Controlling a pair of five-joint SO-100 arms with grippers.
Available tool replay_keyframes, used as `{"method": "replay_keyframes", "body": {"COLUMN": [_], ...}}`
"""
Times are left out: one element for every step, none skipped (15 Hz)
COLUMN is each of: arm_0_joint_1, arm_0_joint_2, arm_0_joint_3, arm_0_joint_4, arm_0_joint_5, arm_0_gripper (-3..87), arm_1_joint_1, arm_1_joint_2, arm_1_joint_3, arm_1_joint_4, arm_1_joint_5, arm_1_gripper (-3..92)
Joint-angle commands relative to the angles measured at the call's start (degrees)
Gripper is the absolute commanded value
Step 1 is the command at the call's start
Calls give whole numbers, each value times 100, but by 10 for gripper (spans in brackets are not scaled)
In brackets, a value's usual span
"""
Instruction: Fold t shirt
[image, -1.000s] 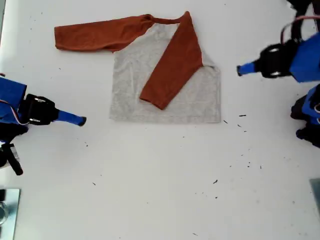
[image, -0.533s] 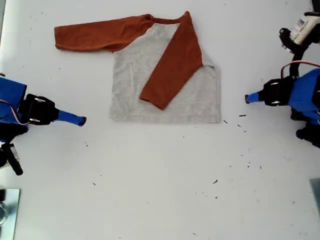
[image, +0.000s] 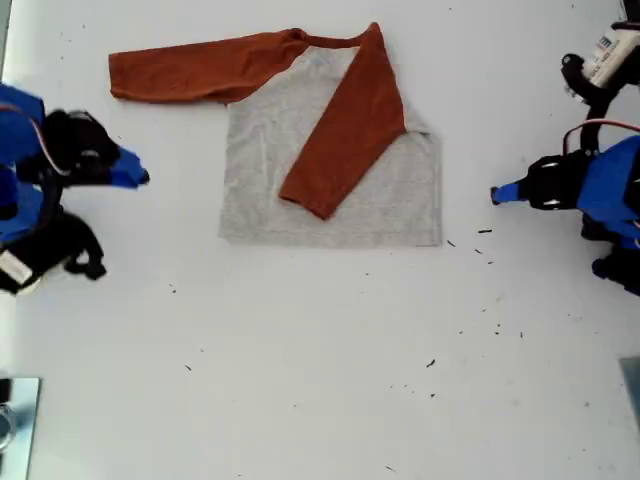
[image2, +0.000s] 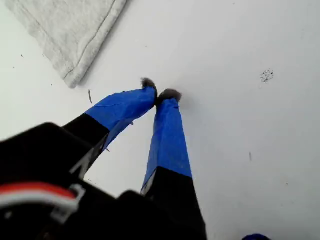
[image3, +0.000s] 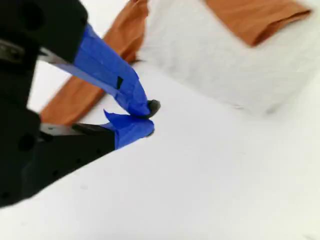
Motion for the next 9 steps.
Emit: {"method": "replay_keyframes", "body": {"arm_0_joint_1": [-3858,-4201,-4034,-4122,-4236,-4315,-4333,-4307,-4315], "arm_0_joint_2": [-299,-519,-1204,-1582,-1784,-2109,-2426,-2725,-2883], "arm_0_joint_3": [-1143,-1257,-1503,-1687,-2030,-2329,-2408,-2250,-1854], "arm_0_joint_4": [439,255,97,-123,-167,-123,-132,-264,-554], "arm_0_joint_5": [2074,2039,2013,2057,1960,1969,2021,2074,2057], "arm_0_gripper": [57,167,290,282,272,280,291,294,294], "arm_1_joint_1": [-18,-18,-35,-79,-70,-62,-88,-88,-88], "arm_1_joint_2": [44,44,44,44,44,44,44,44,44], "arm_1_joint_3": [255,255,255,255,255,255,255,255,255], "arm_1_joint_4": [-70,-70,-70,-70,-70,-70,-70,-70,-70], "arm_1_joint_5": [-114,-105,-97,-88,-88,-97,-88,-79,-70], "arm_1_gripper": [35,35,35,35,35,35,35,35,35]}}
